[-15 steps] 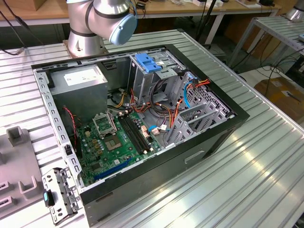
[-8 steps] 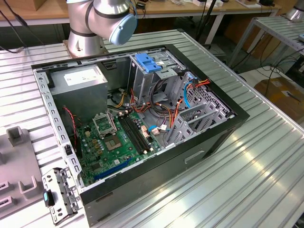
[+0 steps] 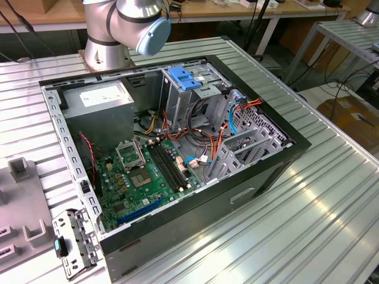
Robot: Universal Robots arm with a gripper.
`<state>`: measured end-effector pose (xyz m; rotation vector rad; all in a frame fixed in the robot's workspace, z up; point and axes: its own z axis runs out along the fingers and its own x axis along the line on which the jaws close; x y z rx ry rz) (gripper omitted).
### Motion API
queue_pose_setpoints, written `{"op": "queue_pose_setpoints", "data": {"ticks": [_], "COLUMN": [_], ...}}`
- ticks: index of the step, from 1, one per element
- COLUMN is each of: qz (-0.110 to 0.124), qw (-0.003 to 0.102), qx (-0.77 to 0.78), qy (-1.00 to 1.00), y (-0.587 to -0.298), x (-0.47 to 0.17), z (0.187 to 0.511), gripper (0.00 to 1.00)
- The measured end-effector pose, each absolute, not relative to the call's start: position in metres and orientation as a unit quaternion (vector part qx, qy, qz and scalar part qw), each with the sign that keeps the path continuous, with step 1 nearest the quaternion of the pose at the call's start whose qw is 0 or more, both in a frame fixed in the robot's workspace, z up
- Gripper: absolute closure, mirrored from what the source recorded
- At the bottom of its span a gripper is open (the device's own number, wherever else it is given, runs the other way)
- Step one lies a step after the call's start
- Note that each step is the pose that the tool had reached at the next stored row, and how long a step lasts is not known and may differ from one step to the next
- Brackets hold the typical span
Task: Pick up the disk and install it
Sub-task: 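Pick up the disk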
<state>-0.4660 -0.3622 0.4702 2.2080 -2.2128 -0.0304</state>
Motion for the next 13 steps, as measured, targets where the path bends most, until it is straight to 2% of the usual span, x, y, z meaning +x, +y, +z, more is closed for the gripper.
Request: {"op": "queue_pose_setpoints", "data": {"ticks": [13], "qz": [-0.010], "qw": [0.008], "qx": [0.706], "qy": [-0.708], "y": [-0.362], "x": [-0.466], "z": [0.494], "gripper": [0.63]}}
